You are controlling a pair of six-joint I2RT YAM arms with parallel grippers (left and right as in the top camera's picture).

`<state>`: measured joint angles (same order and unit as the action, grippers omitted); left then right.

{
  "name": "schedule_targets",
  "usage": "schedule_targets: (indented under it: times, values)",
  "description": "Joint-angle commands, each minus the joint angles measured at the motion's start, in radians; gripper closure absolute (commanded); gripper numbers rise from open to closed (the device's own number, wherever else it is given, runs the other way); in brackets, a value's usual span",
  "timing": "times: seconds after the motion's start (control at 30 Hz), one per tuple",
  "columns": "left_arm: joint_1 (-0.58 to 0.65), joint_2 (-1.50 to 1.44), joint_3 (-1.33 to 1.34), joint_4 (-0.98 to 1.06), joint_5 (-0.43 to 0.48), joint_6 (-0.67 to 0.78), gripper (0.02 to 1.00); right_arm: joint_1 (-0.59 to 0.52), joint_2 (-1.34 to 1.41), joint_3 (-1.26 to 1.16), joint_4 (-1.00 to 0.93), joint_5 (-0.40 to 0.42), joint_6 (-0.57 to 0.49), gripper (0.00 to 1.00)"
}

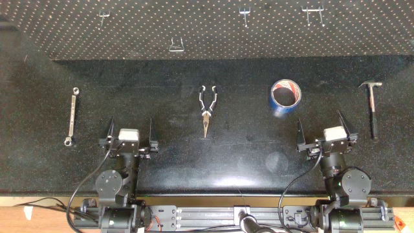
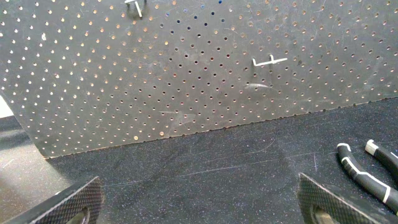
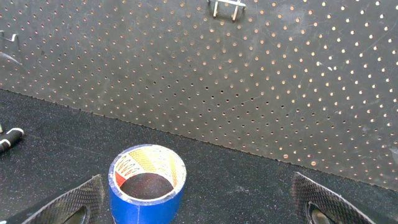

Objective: Place Tools Onto Pegboard

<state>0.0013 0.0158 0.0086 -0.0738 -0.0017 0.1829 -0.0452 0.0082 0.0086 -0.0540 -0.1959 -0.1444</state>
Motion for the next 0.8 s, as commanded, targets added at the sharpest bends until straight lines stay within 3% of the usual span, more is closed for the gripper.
schedule_targets:
  times: [0.03, 0.8]
  values:
    - [0.005, 0.003, -0.003, -0.006, 0.014, 0.013, 0.02, -0.003, -0.007, -0.003, -0.006, 0.005, -0.007, 0.025]
    - [-0.002, 0.004, -0.003, 0.003, 0.038, -0.021, 0.023, -0.003, -0.007, -0.003, -0.006, 0.005, -0.007, 0.025]
